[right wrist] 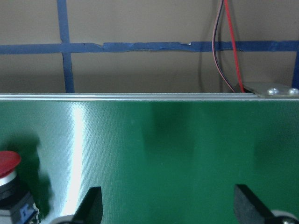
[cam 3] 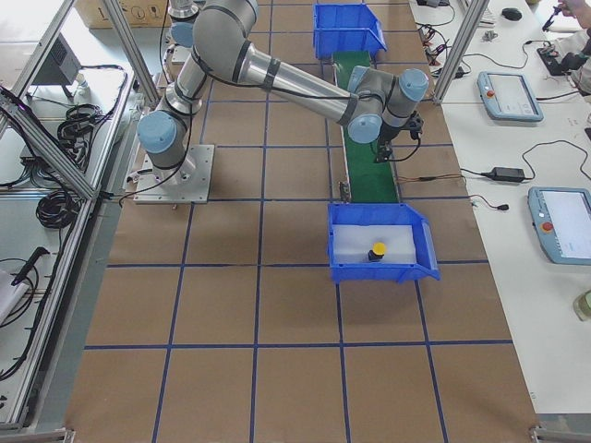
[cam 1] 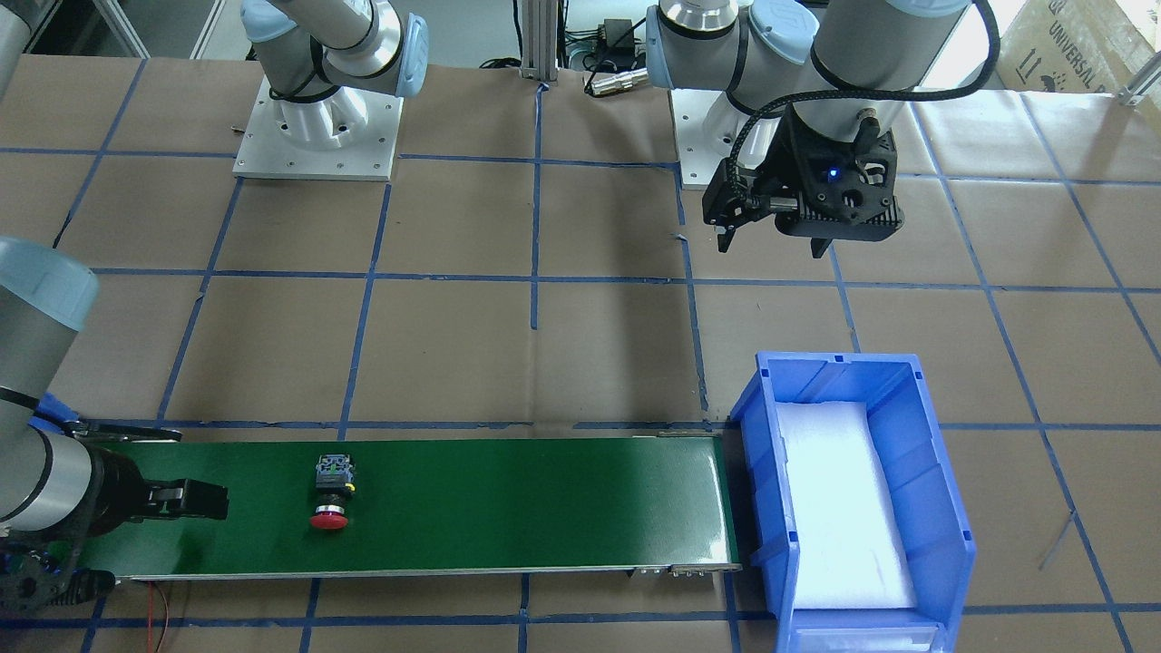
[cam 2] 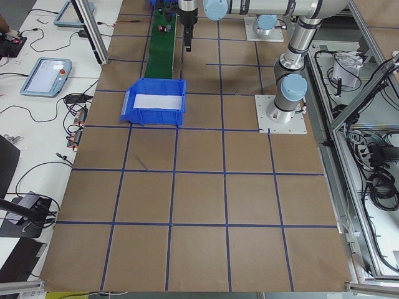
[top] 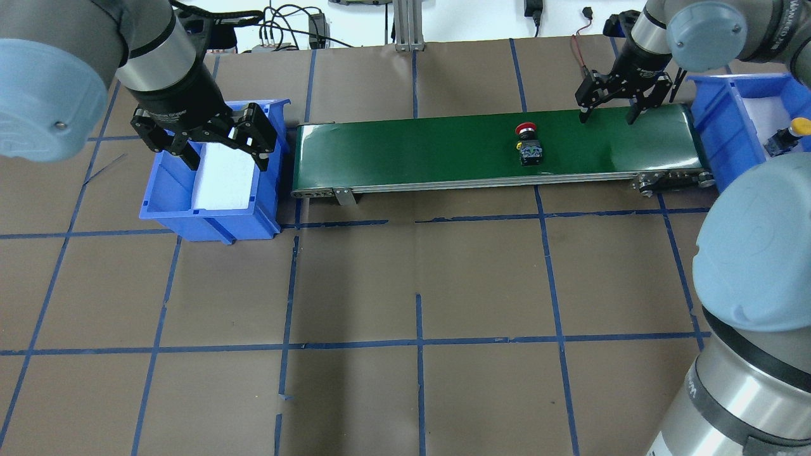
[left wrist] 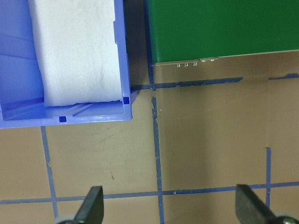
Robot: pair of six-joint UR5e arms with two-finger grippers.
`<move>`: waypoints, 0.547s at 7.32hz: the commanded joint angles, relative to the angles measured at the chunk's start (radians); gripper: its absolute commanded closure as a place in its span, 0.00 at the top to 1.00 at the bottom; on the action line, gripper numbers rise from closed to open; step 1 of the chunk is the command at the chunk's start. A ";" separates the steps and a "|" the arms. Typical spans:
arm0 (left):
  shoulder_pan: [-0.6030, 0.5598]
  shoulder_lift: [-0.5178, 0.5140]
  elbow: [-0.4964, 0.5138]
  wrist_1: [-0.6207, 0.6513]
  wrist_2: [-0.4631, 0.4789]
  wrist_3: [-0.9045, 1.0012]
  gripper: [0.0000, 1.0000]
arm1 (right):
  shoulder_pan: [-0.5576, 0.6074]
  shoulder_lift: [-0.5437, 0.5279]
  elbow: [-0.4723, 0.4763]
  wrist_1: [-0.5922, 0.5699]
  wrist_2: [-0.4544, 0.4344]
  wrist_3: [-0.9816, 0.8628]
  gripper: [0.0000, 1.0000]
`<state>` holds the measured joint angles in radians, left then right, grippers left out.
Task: Transport two buttons from left to right
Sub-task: 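Move the right gripper back over the belt and lower onto the red button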
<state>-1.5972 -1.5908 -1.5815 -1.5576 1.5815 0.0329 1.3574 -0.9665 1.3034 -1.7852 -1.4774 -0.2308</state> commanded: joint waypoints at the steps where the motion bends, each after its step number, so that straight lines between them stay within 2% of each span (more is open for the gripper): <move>1: 0.000 0.000 0.000 0.001 0.000 0.001 1.00 | -0.001 0.000 0.002 0.001 -0.001 0.001 0.99; 4: 0.000 0.000 -0.002 -0.001 0.000 0.001 1.00 | -0.011 0.006 0.004 0.001 0.025 -0.004 0.99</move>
<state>-1.5969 -1.5908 -1.5818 -1.5573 1.5815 0.0333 1.3523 -0.9634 1.3066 -1.7835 -1.4658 -0.2316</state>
